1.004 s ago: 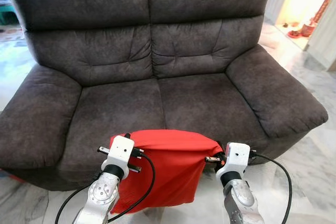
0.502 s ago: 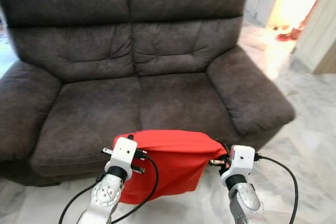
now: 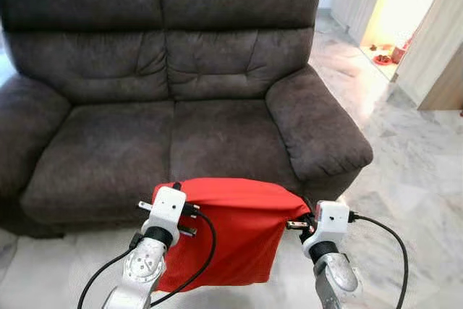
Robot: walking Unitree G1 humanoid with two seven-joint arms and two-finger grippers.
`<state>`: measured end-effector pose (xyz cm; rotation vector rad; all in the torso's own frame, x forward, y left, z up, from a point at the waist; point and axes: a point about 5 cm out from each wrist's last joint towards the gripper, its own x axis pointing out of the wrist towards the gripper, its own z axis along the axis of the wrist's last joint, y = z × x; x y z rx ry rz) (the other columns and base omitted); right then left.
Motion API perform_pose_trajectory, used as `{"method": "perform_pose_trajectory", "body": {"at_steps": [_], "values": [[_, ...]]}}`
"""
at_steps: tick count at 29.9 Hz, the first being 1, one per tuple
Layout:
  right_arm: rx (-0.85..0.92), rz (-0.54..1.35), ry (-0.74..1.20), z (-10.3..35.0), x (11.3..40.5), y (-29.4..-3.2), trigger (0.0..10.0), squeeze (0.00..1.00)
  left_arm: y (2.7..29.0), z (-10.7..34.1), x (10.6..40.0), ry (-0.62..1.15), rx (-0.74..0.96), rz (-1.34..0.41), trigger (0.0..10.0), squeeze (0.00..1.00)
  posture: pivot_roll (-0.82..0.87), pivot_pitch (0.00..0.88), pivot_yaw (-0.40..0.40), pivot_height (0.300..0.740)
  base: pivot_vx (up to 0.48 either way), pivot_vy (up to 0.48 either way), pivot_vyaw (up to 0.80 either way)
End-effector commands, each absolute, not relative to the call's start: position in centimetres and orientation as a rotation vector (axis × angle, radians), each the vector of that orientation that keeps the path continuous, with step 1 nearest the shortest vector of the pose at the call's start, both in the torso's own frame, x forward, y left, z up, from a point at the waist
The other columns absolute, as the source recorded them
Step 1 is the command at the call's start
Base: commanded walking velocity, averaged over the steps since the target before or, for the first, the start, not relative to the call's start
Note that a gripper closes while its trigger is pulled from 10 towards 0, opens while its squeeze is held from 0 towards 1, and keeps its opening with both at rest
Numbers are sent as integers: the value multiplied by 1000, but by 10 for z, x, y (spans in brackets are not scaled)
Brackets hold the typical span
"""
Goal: Move the pillow to the sofa from floor
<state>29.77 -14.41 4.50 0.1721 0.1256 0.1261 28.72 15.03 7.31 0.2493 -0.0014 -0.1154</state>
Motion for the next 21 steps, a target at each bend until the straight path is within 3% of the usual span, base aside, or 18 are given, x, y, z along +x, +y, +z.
{"method": "perform_pose_trajectory", "body": {"at_steps": [1,5,21], "values": [[174,79,67,55,301,-158,10000,0,160,94,294,-103,232,-46,10000,0,85,86,15,740,0,-322,0],[176,88,68,55,300,-156,10000,0,160,94,294,-99,232,-47,10000,0,84,88,16,740,0,-310,0],[179,106,55,57,303,-153,10000,0,156,93,293,-105,180,-76,10000,0,81,88,16,740,0,0,0]]}}
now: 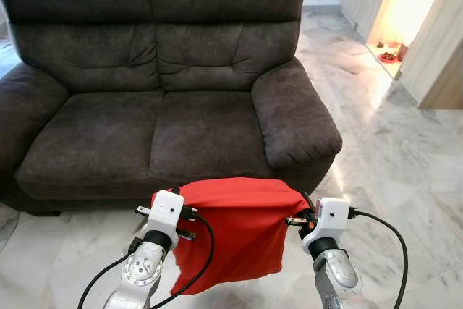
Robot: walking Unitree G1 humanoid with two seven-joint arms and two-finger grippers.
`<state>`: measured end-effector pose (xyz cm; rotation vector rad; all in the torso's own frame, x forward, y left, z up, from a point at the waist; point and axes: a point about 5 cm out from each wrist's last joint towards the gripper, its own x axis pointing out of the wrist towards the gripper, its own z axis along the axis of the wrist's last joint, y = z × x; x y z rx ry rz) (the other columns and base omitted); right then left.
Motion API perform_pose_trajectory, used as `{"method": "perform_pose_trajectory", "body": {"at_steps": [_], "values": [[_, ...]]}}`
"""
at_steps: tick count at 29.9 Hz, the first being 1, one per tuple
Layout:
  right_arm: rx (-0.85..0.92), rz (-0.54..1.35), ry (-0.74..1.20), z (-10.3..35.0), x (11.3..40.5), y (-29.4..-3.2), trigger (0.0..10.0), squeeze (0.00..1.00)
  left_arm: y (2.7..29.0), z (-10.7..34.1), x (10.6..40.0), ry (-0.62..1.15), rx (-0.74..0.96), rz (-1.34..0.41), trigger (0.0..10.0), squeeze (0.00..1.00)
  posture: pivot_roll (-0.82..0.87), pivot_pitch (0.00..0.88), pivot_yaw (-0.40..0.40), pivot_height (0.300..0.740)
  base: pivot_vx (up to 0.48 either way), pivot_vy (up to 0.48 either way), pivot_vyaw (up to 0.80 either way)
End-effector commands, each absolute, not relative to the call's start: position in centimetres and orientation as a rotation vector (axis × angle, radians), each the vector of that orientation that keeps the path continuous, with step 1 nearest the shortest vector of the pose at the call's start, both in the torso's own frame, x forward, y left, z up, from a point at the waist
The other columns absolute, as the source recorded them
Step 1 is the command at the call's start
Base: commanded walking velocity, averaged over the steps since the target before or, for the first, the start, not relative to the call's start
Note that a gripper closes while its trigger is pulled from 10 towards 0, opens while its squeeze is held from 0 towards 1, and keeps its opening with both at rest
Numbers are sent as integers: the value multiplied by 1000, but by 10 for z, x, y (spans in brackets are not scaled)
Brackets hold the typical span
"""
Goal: Move the pillow to the sofa from floor
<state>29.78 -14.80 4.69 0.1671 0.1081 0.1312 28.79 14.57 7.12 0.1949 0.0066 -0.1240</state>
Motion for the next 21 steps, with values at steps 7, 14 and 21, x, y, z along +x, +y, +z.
{"method": "perform_pose_trajectory", "body": {"at_steps": [7,14,21], "values": [[174,106,49,59,303,-154,10000,0,160,96,294,-115,171,-62,10000,0,82,86,15,740,154,0,0],[173,106,50,58,304,-153,10000,0,161,97,294,-119,172,-62,10000,0,84,85,17,740,325,0,0],[172,100,53,58,304,-154,10000,0,160,96,293,-118,168,-65,10000,0,83,83,18,740,347,0,0]]}}
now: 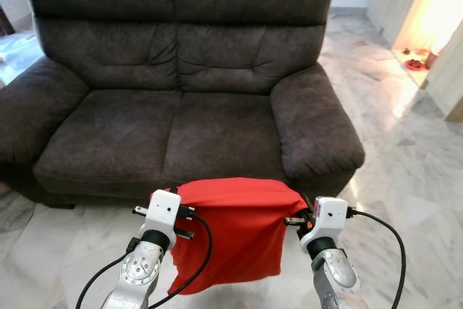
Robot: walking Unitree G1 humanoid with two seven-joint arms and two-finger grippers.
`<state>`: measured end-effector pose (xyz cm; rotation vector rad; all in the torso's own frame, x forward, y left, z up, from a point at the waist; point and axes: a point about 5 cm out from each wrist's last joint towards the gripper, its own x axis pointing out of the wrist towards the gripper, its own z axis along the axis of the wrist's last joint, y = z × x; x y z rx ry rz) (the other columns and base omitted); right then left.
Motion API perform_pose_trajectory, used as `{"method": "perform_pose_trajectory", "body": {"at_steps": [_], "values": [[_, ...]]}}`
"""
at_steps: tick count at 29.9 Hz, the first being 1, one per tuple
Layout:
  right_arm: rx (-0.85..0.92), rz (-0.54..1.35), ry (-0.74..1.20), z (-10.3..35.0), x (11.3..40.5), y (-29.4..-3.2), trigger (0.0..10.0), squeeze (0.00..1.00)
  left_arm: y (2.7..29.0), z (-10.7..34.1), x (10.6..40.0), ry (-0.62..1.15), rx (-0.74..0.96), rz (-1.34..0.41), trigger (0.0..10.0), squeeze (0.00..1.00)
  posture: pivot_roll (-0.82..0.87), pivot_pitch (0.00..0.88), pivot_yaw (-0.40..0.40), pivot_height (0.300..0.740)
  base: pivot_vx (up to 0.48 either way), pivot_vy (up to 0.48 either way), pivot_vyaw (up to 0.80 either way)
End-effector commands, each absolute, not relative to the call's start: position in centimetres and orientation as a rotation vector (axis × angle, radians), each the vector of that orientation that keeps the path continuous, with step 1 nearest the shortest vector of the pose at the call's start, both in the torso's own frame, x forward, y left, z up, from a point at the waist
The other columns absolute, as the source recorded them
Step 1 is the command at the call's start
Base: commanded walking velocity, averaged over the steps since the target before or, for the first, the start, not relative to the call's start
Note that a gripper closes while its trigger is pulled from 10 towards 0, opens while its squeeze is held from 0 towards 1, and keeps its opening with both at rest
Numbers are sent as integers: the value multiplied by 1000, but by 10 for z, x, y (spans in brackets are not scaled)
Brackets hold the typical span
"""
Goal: Move the pillow to the sofa from floor
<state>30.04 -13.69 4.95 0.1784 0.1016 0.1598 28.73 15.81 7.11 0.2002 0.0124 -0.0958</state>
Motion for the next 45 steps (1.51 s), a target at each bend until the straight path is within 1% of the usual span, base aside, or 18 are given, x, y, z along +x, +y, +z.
{"method": "perform_pose_trajectory", "body": {"at_steps": [1,20,25,31,37,45], "values": [[168,97,56,58,304,-155,10000,0,160,96,293,-118,167,-68,10000,0,83,83,18,740,349,0,0],[171,84,57,58,306,-156,10000,0,160,97,293,-119,168,-72,10000,0,85,86,16,740,356,0,0],[156,110,44,61,308,-152,10000,0,160,98,293,-128,165,-65,10000,0,86,86,15,740,336,0,0],[139,131,33,62,307,-150,10000,0,160,98,293,-128,163,-69,10000,0,87,88,15,740,0,0,0],[144,125,34,62,307,-151,10000,0,160,98,293,-125,163,-69,10000,0,87,90,15,740,0,0,711],[164,109,40,61,307,-153,10000,0,161,99,294,-128,163,-58,10000,0,88,90,13,740,0,0,0]]}}
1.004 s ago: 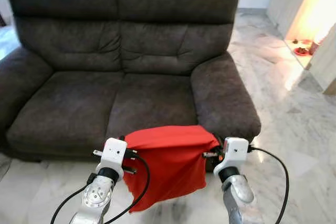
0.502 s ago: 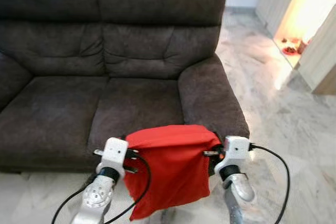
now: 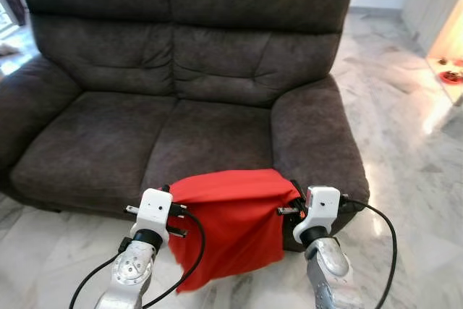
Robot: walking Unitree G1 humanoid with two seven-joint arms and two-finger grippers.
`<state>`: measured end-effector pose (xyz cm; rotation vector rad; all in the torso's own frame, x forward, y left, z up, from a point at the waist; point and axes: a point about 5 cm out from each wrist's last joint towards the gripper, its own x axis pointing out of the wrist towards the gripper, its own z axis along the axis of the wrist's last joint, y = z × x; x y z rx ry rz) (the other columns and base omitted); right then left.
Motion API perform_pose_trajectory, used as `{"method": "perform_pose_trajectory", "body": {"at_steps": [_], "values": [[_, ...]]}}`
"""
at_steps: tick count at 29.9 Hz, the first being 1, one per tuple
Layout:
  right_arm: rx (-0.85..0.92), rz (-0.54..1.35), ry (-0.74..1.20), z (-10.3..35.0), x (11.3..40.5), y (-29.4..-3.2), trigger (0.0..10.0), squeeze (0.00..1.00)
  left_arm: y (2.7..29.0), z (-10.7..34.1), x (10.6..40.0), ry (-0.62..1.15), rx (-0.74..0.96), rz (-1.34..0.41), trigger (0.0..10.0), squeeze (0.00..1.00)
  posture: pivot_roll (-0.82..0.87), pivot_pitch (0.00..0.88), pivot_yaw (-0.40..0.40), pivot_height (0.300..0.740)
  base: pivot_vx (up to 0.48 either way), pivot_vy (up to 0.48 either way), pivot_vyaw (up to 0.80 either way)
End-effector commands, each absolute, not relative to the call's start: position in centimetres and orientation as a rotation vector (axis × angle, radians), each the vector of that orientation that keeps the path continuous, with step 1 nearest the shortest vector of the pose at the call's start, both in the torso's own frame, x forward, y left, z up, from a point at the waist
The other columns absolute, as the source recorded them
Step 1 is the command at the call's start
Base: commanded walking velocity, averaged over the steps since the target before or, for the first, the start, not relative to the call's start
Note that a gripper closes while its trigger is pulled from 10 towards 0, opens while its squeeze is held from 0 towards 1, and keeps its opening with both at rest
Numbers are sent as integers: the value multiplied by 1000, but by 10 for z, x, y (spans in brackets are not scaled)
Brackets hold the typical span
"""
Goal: Move the pillow to the sofa from floor
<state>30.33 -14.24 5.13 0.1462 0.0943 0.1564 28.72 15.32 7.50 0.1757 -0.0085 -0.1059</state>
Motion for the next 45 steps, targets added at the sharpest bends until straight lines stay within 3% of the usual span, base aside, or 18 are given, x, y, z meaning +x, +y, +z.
{"method": "perform_pose_trajectory", "body": {"at_steps": [1,17,29,45], "values": [[164,109,40,61,307,-153,10000,0,161,99,294,-128,163,-58,10000,0,88,90,13,740,0,0,0],[173,98,29,64,309,-154,10000,0,169,105,295,-144,168,-26,10000,0,88,92,13,740,0,0,0],[175,93,16,67,311,-156,10000,0,169,107,296,-152,171,-25,10000,0,88,89,12,740,276,0,0],[220,127,-293,151,336,-148,10000,0,172,181,315,-387,296,-35,10000,0,87,91,15,740,332,0,0]]}}
